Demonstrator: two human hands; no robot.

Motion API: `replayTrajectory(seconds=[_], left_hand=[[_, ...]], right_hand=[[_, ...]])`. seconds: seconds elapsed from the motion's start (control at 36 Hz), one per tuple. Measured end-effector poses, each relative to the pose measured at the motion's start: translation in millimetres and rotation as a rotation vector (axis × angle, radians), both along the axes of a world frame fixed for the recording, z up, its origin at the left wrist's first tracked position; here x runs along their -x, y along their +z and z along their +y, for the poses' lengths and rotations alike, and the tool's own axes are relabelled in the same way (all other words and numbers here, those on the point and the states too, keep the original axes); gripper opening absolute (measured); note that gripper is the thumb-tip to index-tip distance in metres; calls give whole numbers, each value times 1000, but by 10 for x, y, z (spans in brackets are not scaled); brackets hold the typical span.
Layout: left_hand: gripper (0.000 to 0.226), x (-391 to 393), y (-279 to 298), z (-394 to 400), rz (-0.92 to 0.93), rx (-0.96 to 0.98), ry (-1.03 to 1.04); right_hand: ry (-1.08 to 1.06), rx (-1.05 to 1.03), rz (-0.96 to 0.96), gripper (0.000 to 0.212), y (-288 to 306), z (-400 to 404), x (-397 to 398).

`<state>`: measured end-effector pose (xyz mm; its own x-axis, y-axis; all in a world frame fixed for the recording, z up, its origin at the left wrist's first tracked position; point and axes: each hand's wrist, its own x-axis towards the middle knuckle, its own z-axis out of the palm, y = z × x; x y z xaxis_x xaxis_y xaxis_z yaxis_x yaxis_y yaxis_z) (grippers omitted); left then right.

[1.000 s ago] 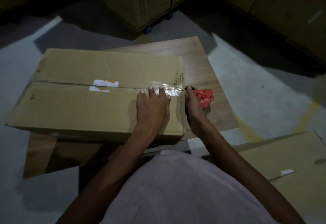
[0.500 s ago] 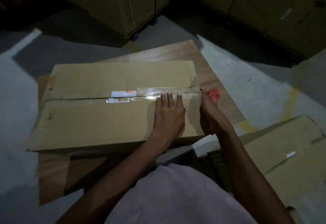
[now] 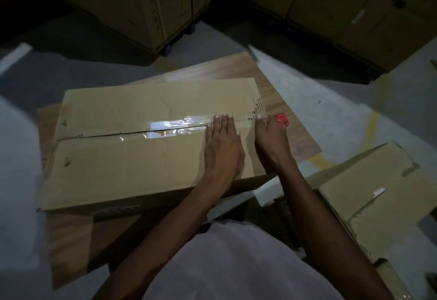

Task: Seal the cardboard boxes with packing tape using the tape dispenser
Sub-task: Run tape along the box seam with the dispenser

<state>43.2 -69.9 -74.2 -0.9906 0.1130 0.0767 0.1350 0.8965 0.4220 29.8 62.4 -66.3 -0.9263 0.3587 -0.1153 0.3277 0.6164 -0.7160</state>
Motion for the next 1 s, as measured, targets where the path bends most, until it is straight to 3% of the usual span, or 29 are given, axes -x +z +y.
replayTrajectory(seconds=[0.22, 0.33, 0.44, 0.53, 0.81, 0.89, 1.0], left_hand=[[51, 90, -26, -146, 25, 17, 2], [52, 144, -21, -121, 10, 32, 18], [51, 184, 1, -78, 1, 11, 53], [52, 198, 6, -17, -6, 12, 75], [54, 144, -23, 79, 6, 55, 140], [56, 174, -34, 59, 1, 92, 218], [56, 270, -15, 18, -26, 78, 235]], right_hand=[[-8, -120, -108, 100, 89, -46, 171], [89, -221, -95, 85, 149, 33, 329], [129, -234, -40, 57, 153, 108, 462], [143, -222, -17, 50, 142, 140, 538], [194, -244, 43, 44, 165, 116, 489], [327, -448, -46, 61, 143, 48, 429], [492, -587, -8, 61, 115, 84, 429]])
